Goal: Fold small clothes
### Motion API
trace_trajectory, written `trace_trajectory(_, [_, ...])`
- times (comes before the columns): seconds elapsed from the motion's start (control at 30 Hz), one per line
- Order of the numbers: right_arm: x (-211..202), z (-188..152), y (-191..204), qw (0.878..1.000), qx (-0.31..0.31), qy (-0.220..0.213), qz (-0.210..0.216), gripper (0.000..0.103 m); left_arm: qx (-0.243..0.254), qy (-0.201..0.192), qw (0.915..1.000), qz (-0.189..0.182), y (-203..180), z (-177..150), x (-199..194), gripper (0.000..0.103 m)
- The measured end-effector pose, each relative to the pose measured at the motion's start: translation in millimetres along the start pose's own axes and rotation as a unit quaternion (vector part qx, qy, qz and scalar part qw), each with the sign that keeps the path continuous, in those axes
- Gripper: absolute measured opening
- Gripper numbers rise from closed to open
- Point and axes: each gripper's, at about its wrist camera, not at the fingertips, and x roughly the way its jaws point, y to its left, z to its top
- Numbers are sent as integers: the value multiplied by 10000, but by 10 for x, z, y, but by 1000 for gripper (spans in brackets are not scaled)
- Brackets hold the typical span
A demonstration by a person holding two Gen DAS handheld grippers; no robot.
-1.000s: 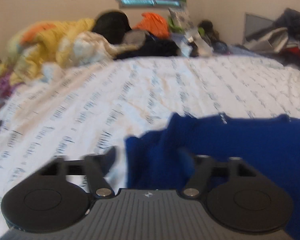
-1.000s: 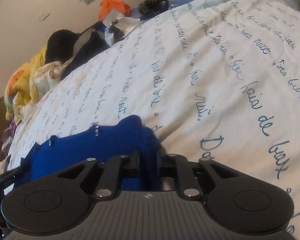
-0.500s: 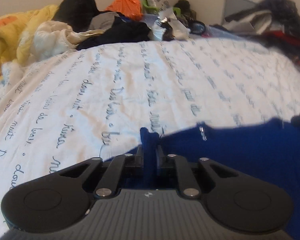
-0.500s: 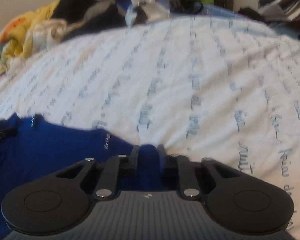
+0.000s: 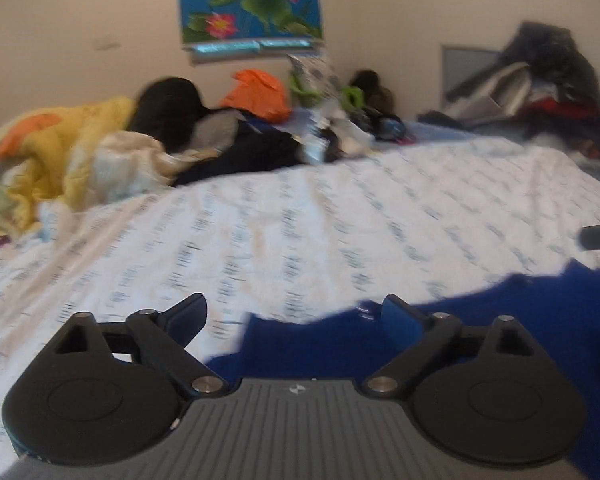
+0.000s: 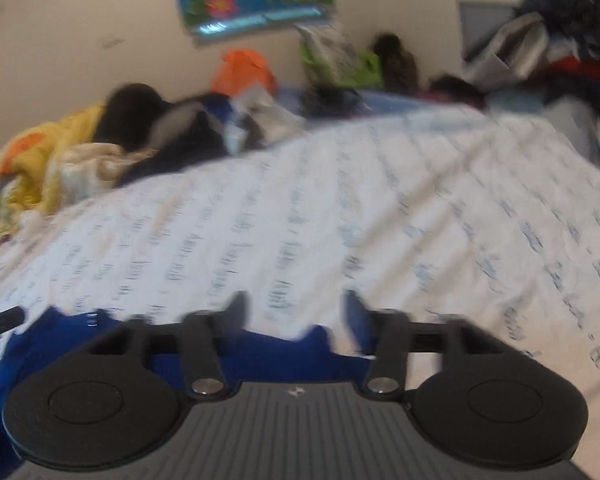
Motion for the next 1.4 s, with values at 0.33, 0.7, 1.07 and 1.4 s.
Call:
trace_trajectory(0.33, [494, -384, -17, 9964, -684, 505, 43, 84, -298, 792, 9964, -5, 104, -372, 481, 103])
trace_trajectory(0.7, [109, -664, 192, 9955, -718, 607, -93, 103, -110, 667, 9976, -174, -5, -583, -112, 99])
trace_trajectory(1.07, [-130, -825, 375, 9944, -811, 649, -195, 103, -84, 690, 9973, -252, -135, -841, -525, 102])
trace_trajectory(1.4, [-398, -943, 457, 9939, -656, 843, -279, 103, -433, 749, 9961, -197, 53, -1038, -864, 102])
